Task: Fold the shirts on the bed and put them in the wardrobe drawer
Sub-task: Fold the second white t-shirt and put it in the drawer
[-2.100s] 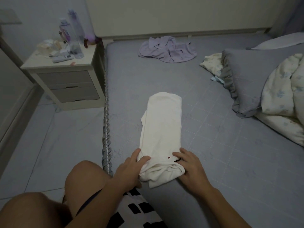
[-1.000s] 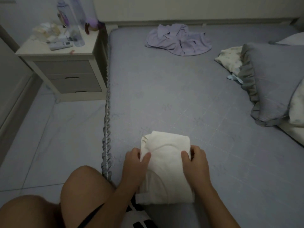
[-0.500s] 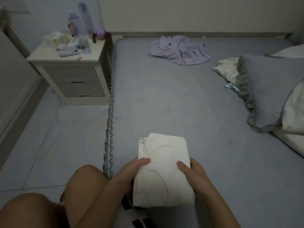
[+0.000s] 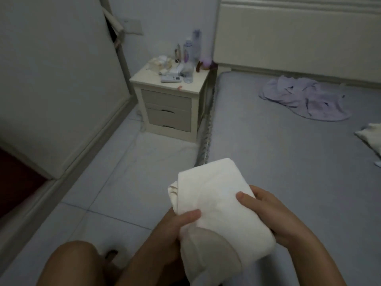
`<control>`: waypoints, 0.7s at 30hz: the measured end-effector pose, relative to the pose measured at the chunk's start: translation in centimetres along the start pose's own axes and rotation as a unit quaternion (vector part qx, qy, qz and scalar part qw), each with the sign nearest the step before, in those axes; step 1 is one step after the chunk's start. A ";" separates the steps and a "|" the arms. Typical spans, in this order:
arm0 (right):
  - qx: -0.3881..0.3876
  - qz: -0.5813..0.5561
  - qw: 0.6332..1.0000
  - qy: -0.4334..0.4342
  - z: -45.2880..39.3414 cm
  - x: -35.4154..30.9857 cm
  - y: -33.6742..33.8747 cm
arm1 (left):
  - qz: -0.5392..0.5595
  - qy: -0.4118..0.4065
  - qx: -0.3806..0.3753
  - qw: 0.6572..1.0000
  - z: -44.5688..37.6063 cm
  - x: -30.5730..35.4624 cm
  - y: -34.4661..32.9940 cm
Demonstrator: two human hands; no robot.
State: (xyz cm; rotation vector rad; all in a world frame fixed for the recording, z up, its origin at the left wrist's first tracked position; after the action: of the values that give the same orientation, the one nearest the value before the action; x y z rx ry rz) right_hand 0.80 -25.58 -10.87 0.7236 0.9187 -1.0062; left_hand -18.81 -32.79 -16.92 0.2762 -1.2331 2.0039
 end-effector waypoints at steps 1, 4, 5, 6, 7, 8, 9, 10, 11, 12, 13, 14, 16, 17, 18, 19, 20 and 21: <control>-0.040 -0.005 0.999 0.001 -1.4 -1.5 -1.4 | 0.018 -0.038 0.004 0.999 -0.1 2.0 0.6; -0.127 -0.038 0.991 -0.033 -6.6 -4.2 -5.8 | 0.072 -0.141 0.086 0.984 -1.4 10.0 3.6; -0.134 -0.080 0.986 -0.051 -8.7 -4.9 -7.6 | 0.091 -0.170 0.118 0.974 -2.0 12.9 4.9; -0.127 -0.145 0.978 -0.076 -10.8 -5.5 -9.7 | 0.118 -0.197 0.141 0.963 -2.4 15.7 6.1; -0.105 -0.223 0.964 -0.100 -13.0 -6.3 -11.8 | 0.144 -0.223 0.152 0.952 -2.6 18.7 6.9; -0.077 -0.288 0.948 -0.113 -14.8 -7.8 -14.2 | 0.162 -0.245 0.158 0.943 -2.6 21.7 7.3; -0.048 -0.329 0.936 -0.119 -16.2 -9.7 -16.6 | 0.172 -0.265 0.164 0.934 -2.1 24.5 7.3; -0.040 -0.347 0.929 -0.121 -17.2 -12.2 -19.3 | 0.182 -0.286 0.172 0.925 -1.1 27.2 7.1; -0.052 -0.345 0.929 -0.121 -17.6 -15.2 -22.2 | 0.191 -0.303 0.183 0.916 0.4 30.0 6.7; -0.062 -0.331 0.934 -0.120 -17.7 -18.4 -24.5 | 0.199 -0.314 0.194 0.908 2.4 32.6 6.1; -0.057 -0.303 0.944 -0.114 -17.5 -21.7 -26.2 | 0.205 -0.322 0.205 0.901 4.6 35.2 5.2; -0.037 -0.268 0.958 -0.099 -17.2 -25.2 -27.1 | 0.209 -0.329 0.210 0.896 7.3 37.9 4.2; -0.004 -0.199 0.978 -0.064 -15.6 -32.9 -27.6 | 0.207 -0.342 0.204 0.894 13.1 43.1 1.4; -0.003 -0.172 0.984 -0.051 -14.5 -36.7 -27.7 | 0.205 -0.343 0.194 0.896 16.1 45.4 -0.1; -0.010 -0.142 0.989 -0.034 -13.2 -40.4 -27.8 | 0.210 -0.336 0.180 0.901 19.0 47.4 -1.7; -0.022 -0.112 0.993 -0.015 -11.9 -43.9 -27.8 | 0.218 -0.325 0.166 0.905 21.4 49.1 -3.1; -0.034 -0.085 0.996 0.005 -10.6 -47.1 -27.9 | 0.222 -0.316 0.154 0.909 23.6 50.5 -4.4; -0.041 -0.058 0.997 0.022 -9.6 -50.1 -28.2 | 0.224 -0.307 0.151 0.912 25.6 51.9 -5.2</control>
State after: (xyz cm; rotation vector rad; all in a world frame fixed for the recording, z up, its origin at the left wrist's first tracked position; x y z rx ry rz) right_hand -40.24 -8.96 27.02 0.6307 1.0440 -1.0521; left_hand -56.08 -27.70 27.32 0.9026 -1.4478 2.6297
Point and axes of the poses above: each hand's wrist, its own z-axis away from the middle knuckle, its own y-axis out of the back of the hand, x = y × z, the point moved 7 cm from there along -z, towards the middle knuckle, and after that the axes turned 7 degrees about z, right-handed, at the moved point
